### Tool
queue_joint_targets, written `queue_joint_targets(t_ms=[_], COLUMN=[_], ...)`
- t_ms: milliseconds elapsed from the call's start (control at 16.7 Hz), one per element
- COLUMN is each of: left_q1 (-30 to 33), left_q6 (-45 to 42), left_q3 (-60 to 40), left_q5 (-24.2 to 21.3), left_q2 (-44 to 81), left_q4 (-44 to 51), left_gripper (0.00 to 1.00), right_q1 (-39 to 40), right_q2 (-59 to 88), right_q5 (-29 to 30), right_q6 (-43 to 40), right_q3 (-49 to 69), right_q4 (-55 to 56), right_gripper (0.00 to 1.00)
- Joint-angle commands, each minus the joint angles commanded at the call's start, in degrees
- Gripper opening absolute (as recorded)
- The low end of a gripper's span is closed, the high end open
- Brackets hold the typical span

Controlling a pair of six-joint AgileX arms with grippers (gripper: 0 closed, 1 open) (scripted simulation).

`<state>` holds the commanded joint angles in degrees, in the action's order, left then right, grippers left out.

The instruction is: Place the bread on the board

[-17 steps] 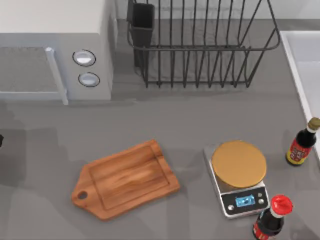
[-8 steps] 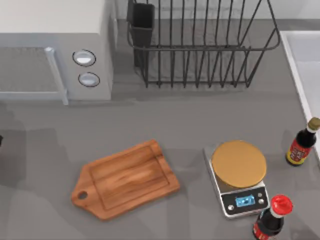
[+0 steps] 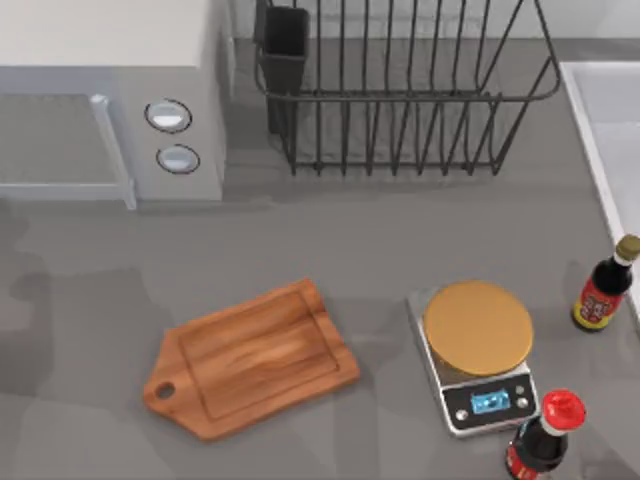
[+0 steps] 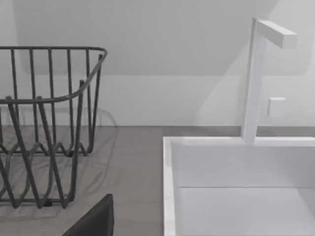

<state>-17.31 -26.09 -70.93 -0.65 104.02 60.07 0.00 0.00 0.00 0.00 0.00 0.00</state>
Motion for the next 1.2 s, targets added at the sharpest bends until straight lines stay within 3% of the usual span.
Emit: queue_joint_targets(t_ms=[300, 780, 960, 1200], left_q1=[2.0, 3.0, 5.9, 13.1], left_q6=[4.3, 7.8, 16.6, 36.7], left_q3=[-7.9, -7.9, -8.1, -9.1], left_q5=[0.7, 0.8, 1.1, 1.1], left_q2=[-1.3, -2.6, -5.5, -8.8], left_q4=[6.0, 6.0, 5.2, 2.9], left_gripper=[0.00, 0.00, 0.00, 0.00], right_q1=[0.0, 0.0, 0.0, 0.0], right_q2=[0.0, 0.0, 0.0, 0.0], right_q5=[0.0, 0.0, 0.0, 0.0], right_q6=[0.0, 0.0, 0.0, 0.0], right_q3=[0.0, 0.0, 0.0, 0.0], right_q4=[0.0, 0.0, 0.0, 0.0], right_gripper=[1.00, 1.00, 1.00, 1.00])
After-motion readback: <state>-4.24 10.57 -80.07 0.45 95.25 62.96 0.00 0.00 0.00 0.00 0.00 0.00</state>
